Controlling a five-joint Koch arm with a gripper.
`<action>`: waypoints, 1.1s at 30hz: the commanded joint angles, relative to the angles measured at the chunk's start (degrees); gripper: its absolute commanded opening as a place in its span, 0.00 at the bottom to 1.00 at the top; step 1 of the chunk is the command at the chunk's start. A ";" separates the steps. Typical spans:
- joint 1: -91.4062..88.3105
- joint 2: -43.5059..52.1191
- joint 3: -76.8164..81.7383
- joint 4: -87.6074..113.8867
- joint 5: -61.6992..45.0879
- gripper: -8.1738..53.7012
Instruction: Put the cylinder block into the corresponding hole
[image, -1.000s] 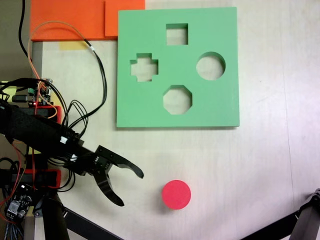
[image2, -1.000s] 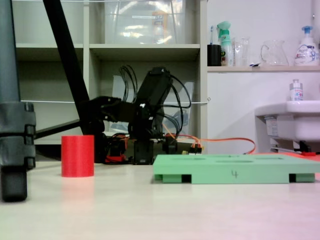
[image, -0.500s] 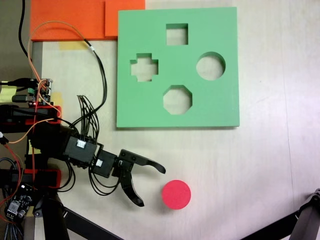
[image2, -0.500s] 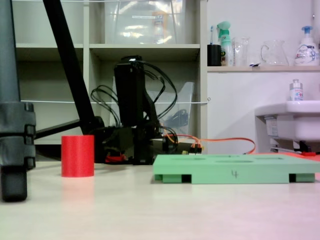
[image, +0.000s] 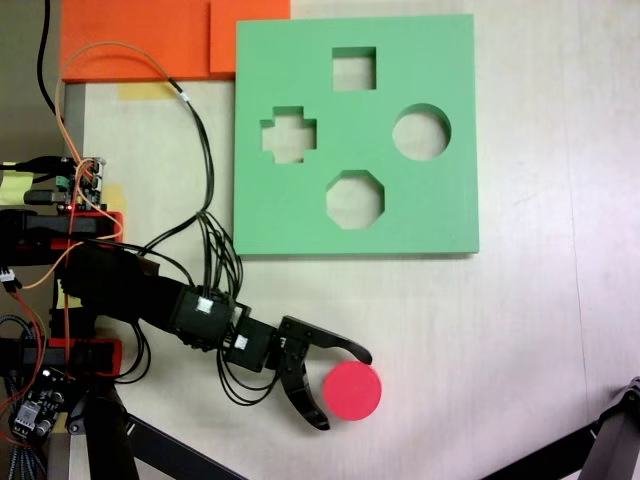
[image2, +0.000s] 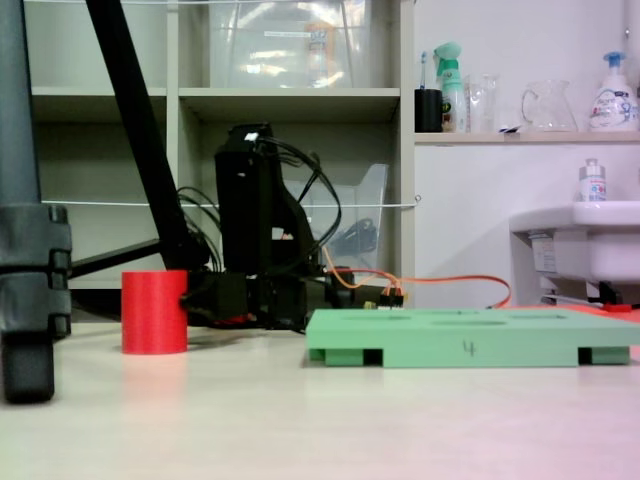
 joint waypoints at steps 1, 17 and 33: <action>0.79 1.05 -0.70 -6.68 0.79 0.96; 2.64 -0.44 -9.67 2.11 0.62 0.90; 3.43 5.19 -4.31 3.08 0.53 0.36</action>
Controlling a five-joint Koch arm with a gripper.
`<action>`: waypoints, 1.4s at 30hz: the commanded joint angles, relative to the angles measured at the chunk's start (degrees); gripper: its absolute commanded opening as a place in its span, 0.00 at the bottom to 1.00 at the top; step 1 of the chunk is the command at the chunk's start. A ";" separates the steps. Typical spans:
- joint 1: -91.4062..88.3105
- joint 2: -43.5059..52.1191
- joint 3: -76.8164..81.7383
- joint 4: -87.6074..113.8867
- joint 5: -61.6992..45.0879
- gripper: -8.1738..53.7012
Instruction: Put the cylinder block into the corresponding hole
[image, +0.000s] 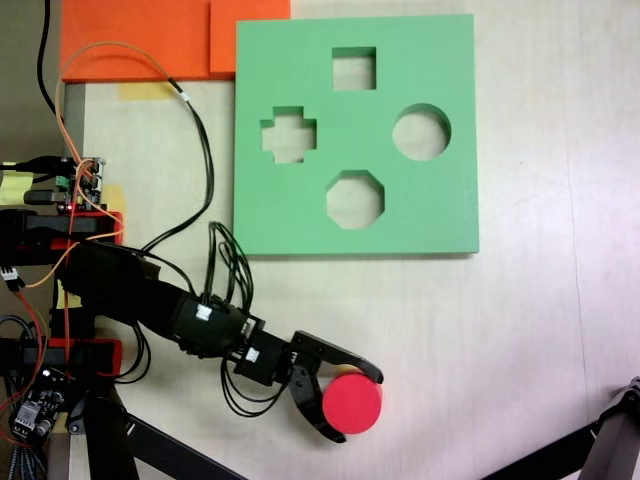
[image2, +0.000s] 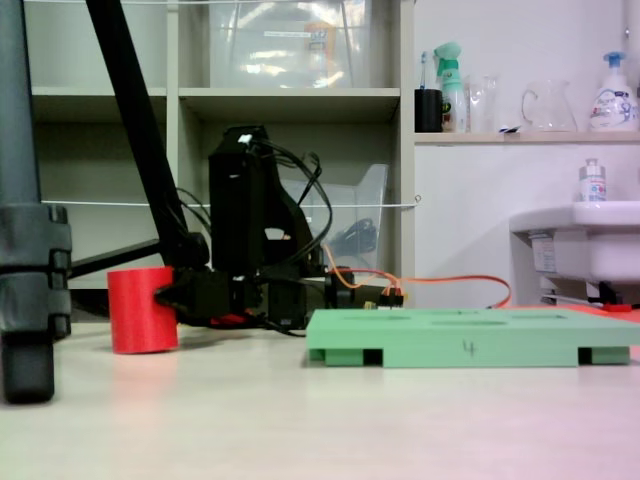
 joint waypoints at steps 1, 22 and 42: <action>0.35 5.10 1.05 -0.97 0.70 0.36; -45.88 30.85 -8.61 25.31 0.53 0.36; -55.81 7.38 -34.54 32.26 -1.76 0.39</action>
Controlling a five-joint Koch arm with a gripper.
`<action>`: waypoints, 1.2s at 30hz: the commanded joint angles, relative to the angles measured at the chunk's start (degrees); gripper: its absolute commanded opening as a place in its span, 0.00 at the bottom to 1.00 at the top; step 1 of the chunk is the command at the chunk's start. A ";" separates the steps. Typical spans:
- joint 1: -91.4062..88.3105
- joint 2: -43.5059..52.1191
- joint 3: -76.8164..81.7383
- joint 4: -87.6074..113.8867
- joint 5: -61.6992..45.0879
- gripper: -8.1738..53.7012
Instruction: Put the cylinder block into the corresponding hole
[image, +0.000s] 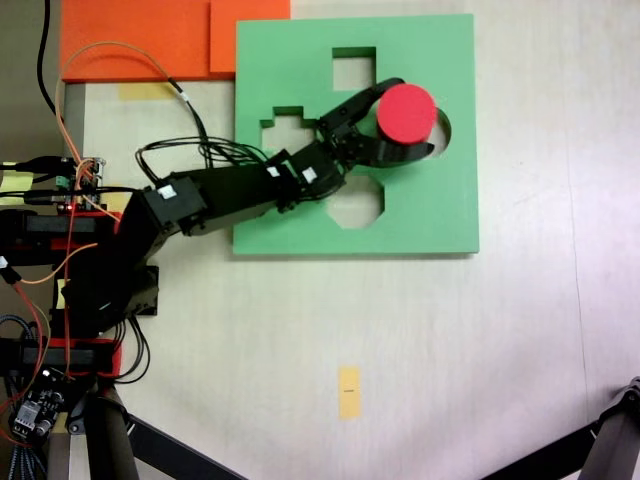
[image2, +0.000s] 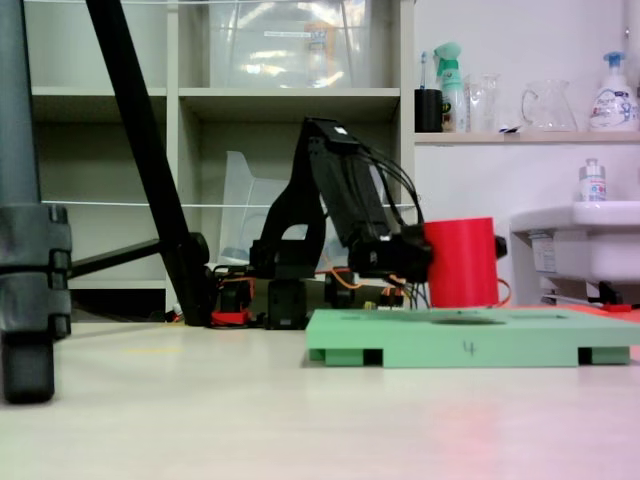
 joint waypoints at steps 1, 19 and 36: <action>-0.09 0.26 -4.22 -0.62 -0.26 0.39; 2.81 -5.01 -8.88 1.76 -1.14 0.40; 1.85 -10.99 -11.69 1.58 -1.58 0.72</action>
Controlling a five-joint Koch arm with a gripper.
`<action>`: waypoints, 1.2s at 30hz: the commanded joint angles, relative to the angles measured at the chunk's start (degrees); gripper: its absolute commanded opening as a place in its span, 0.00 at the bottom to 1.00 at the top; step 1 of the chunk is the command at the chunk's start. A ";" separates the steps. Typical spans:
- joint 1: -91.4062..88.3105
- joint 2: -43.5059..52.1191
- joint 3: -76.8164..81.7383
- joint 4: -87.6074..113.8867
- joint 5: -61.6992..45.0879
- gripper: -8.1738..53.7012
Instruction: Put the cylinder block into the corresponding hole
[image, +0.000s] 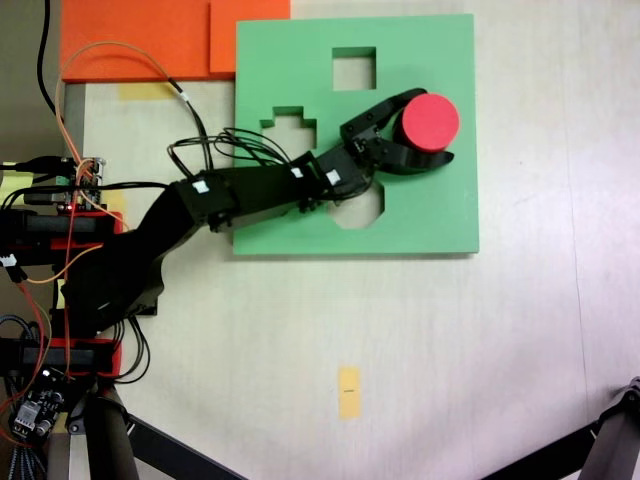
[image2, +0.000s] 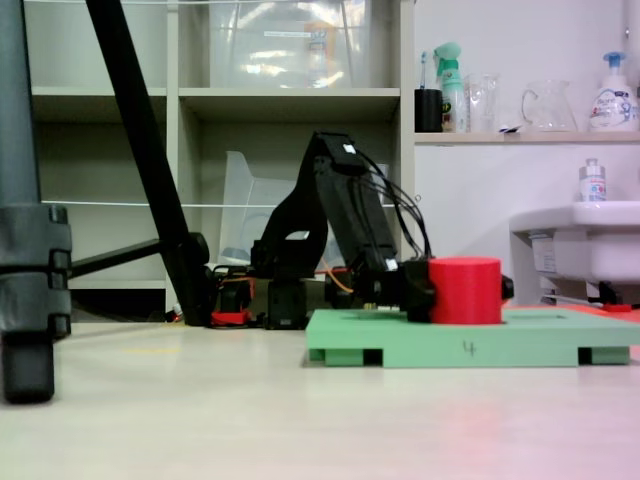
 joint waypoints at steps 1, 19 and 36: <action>-0.62 0.09 -2.37 -1.93 -0.18 0.74; -5.45 35.24 17.84 19.16 -7.65 0.97; 25.49 87.54 51.06 57.92 -70.22 0.89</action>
